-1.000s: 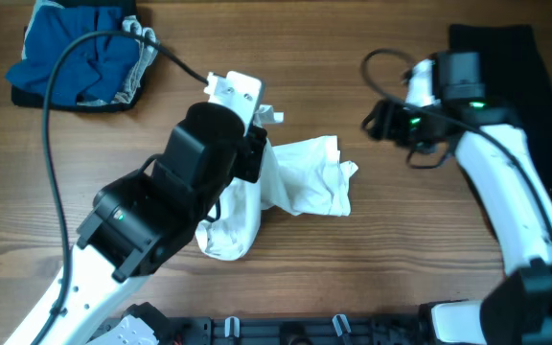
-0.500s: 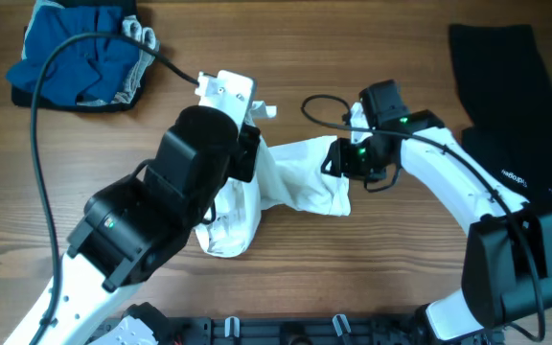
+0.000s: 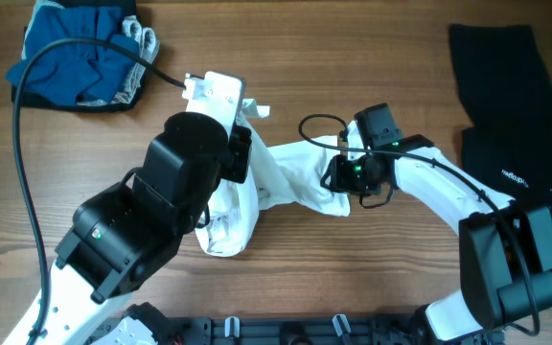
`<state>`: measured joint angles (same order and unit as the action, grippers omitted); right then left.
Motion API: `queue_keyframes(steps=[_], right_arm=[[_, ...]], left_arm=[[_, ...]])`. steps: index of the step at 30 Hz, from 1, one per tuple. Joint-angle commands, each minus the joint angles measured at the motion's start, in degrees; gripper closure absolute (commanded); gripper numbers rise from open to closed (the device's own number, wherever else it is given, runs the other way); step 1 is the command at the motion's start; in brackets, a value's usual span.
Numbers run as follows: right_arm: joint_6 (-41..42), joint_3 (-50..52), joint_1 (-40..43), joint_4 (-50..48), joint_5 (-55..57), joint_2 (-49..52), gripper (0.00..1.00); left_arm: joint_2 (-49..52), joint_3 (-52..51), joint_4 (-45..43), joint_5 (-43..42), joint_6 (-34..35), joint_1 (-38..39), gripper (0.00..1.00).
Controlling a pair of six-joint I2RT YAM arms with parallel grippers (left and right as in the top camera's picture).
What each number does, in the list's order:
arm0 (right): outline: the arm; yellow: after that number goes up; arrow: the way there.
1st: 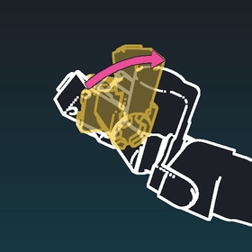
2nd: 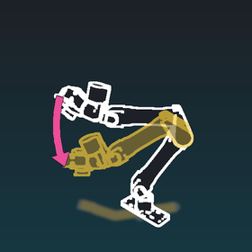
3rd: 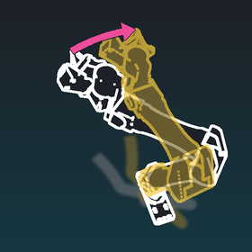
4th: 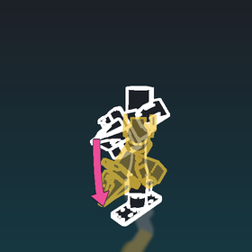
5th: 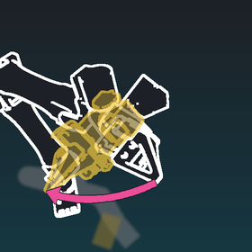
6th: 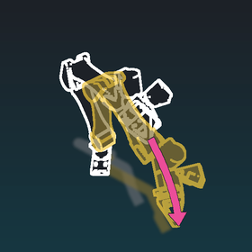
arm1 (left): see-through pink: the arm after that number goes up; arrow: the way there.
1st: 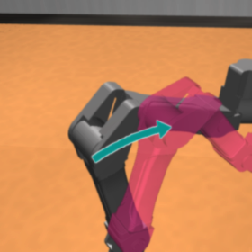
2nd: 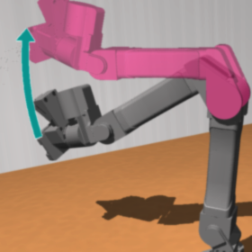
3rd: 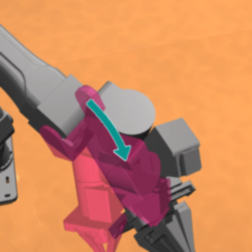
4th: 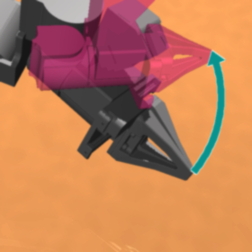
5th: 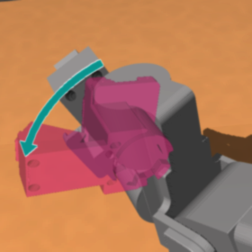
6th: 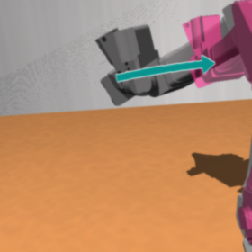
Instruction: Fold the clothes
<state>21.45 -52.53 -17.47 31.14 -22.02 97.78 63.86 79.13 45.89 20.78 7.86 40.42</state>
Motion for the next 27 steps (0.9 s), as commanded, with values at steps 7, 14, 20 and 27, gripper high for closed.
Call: queue_keyframes(steps=[7, 14, 20, 27], right_arm=[[1.84, -5.53, 2.78, -0.13, 2.05, -1.75, 0.96], [-3.67, -22.25, 15.76, 14.05, 2.86, -5.88, 0.96], [-8.00, -26.16, 20.11, 21.70, 0.90, -9.14, 0.96], [-9.40, -20.81, 13.25, 24.70, -0.94, -8.09, 0.55]], left_arm=[[-1.05, 0.72, -0.57, 2.08, 0.76, -0.20, 0.96], [-4.61, 0.72, 0.26, 8.55, 0.76, -0.22, 0.96], [-7.69, 0.72, 0.26, 11.47, 0.76, -0.22, 0.96], [-6.56, 0.70, 0.26, 11.23, 0.79, -0.20, 0.96]])
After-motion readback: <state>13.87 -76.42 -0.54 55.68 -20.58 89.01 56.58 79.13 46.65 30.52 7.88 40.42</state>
